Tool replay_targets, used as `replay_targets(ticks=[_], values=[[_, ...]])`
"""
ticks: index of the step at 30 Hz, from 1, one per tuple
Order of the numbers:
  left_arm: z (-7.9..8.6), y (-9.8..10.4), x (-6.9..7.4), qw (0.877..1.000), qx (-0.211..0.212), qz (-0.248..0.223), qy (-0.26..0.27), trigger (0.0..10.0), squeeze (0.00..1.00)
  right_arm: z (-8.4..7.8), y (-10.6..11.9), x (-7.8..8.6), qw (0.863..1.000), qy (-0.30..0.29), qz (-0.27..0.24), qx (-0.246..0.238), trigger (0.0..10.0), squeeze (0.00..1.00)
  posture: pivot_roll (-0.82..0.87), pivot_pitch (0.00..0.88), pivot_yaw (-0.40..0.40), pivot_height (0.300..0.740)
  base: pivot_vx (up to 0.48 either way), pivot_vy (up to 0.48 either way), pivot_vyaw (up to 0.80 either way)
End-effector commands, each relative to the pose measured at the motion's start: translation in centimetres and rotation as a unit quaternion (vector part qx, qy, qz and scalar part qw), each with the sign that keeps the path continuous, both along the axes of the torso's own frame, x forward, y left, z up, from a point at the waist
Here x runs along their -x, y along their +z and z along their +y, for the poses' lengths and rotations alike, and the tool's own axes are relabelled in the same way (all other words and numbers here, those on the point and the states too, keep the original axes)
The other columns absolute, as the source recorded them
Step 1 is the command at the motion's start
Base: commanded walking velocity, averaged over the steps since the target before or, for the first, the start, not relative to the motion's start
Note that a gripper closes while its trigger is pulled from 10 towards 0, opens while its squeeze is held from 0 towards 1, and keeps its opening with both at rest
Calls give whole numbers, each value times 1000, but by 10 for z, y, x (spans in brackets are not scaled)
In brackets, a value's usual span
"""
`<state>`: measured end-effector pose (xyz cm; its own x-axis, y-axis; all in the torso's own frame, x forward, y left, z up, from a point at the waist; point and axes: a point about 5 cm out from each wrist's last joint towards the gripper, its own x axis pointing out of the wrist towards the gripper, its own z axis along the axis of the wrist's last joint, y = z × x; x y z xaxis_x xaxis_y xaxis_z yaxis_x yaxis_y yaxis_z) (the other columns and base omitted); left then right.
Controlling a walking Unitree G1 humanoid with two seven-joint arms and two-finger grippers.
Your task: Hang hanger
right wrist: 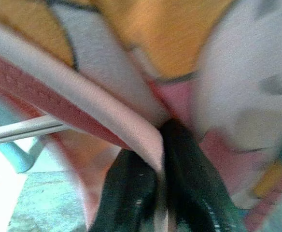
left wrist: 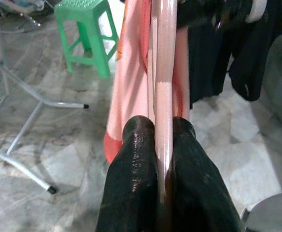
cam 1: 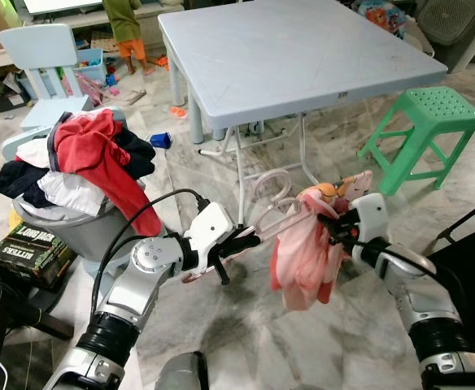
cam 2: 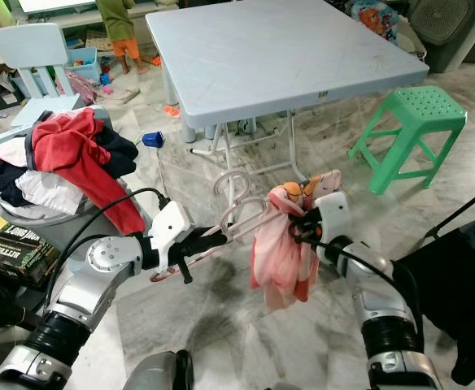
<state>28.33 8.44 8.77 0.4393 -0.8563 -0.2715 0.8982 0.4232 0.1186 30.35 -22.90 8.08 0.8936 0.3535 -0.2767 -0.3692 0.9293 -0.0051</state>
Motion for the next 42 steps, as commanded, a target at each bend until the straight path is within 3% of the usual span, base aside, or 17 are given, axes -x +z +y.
replay_targets(ticks=[1,7,12,15,19,21,24,26,28,29,31,32,33,36,42], values=[[2,2,-2,1000,-9,-15,0,0,0,-12,4,0,1000,-22,-4,-7,0,0,-25,23,38,740,0,0,0],[5,0,-3,999,-25,-20,7,0,0,-23,9,-2,997,-71,-12,-6,0,0,-27,20,34,740,0,0,0],[9,-4,5,998,-59,-29,-17,0,0,-28,27,-13,989,-137,-62,6,0,0,-24,18,28,740,0,0,0],[16,-9,21,992,-101,-33,-62,0,0,-33,45,-23,972,-207,-107,13,0,0,-20,14,21,740,0,0,0],[26,-12,39,988,-119,-10,-96,0,0,-41,57,-30,953,-275,-126,32,0,0,-2,10,22,740,0,0,0],[29,-14,41,988,-121,-6,-95,0,0,-43,58,-30,949,-286,-128,37,0,0,3,10,21,740,0,0,0],[38,-21,46,990,-127,-2,-68,0,0,-46,58,-29,940,-308,-130,70,0,0,3,10,21,740,0,0,0],[51,-20,39,993,-112,-24,34,0,0,-55,47,-24,929,-338,-109,103,0,0,10,19,19,740,0,0,0],[61,-16,29,986,-91,-40,136,1529,0,-62,40,-18,924,-348,-96,125,0,0,13,18,18,740,0,0,0],[72,-11,21,968,-71,-59,232,8235,0,-67,31,-10,927,-343,-81,130,0,0,13,20,18,740,0,0,0],[72,-11,21,968,-71,-59,232,8235,0,-67,31,-10,927,-343,-81,130,0,0,13,20,18,740,0,0,0],[77,-9,19,957,-54,-64,276,10000,0,-68,26,-5,931,-335,-73,126,0,0,13,20,18,740,0,0,0],[79,-9,18,947,-27,-55,315,10000,0,-67,18,1,936,-324,-63,125,0,0,2,21,16,740,0,0,0],[79,-9,18,937,21,-28,348,10000,0,-62,12,7,942,-307,-60,120,0,0,-8,13,24,740,0,0,0],[71,-2,16,922,62,-32,381,10000,0,-33,6,16,963,-233,-81,109,0,0,-15,7,42,740,0,0,0]])
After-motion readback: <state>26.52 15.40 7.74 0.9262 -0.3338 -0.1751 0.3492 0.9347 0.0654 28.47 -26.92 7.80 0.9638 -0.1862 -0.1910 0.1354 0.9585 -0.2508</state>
